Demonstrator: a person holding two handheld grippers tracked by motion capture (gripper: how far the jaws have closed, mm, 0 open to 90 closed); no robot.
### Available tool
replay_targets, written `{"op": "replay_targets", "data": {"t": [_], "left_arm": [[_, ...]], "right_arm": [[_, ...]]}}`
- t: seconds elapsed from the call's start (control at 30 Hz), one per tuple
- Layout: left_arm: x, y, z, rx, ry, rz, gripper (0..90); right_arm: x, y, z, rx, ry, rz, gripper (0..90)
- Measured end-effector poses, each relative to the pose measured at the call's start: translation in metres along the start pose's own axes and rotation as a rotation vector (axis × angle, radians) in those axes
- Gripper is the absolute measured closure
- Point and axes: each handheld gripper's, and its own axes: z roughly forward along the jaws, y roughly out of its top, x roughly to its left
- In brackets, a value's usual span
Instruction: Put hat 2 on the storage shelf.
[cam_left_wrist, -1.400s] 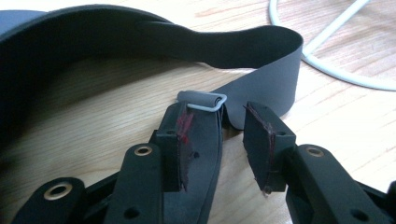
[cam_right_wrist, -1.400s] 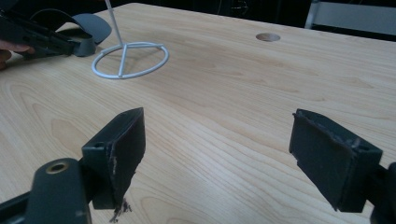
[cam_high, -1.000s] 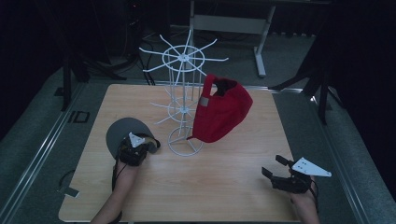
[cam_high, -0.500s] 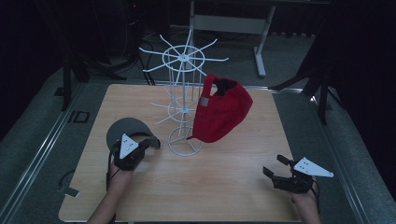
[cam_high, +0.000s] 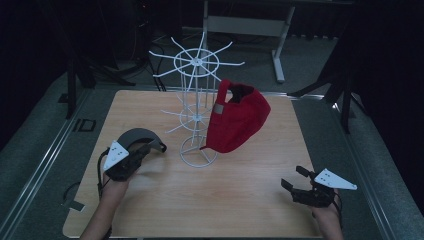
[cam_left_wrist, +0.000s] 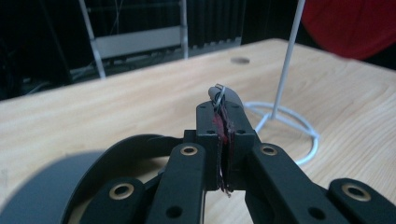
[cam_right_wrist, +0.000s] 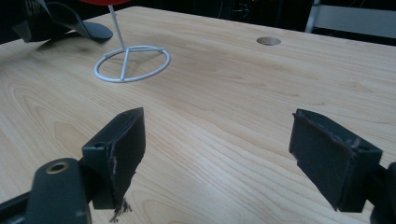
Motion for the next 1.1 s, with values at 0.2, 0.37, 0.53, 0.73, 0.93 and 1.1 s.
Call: {"op": "replay_targets", "data": {"t": [0.2, 0.37, 0.53, 0.73, 0.93, 1.1], "left_arm": [[0.010, 0.020, -0.010, -0.036, 0.013, 0.015, 88.2], [0.018, 0.036, -0.018, -0.067, 0.033, 0.022, 88.2], [0.026, 0.052, -0.025, -0.093, 0.050, 0.029, 88.2], [0.029, 0.071, -0.033, -0.133, 0.058, 0.035, 88.2], [0.031, 0.097, -0.046, -0.180, 0.067, 0.063, 88.3], [0.031, 0.111, -0.055, -0.204, 0.055, 0.073, 88.2]], "right_arm": [[0.000, 0.000, 0.000, -0.001, -0.001, 0.003, 18.3], [0.000, -0.001, 0.000, 0.001, 0.002, 0.004, 18.3], [0.000, 0.000, 0.000, 0.000, 0.003, 0.003, 18.3], [0.000, 0.000, 0.000, 0.000, 0.004, 0.005, 18.3], [0.001, 0.000, 0.002, 0.005, 0.015, 0.004, 18.3], [0.002, 0.001, 0.002, 0.003, 0.019, 0.006, 18.3]]}}
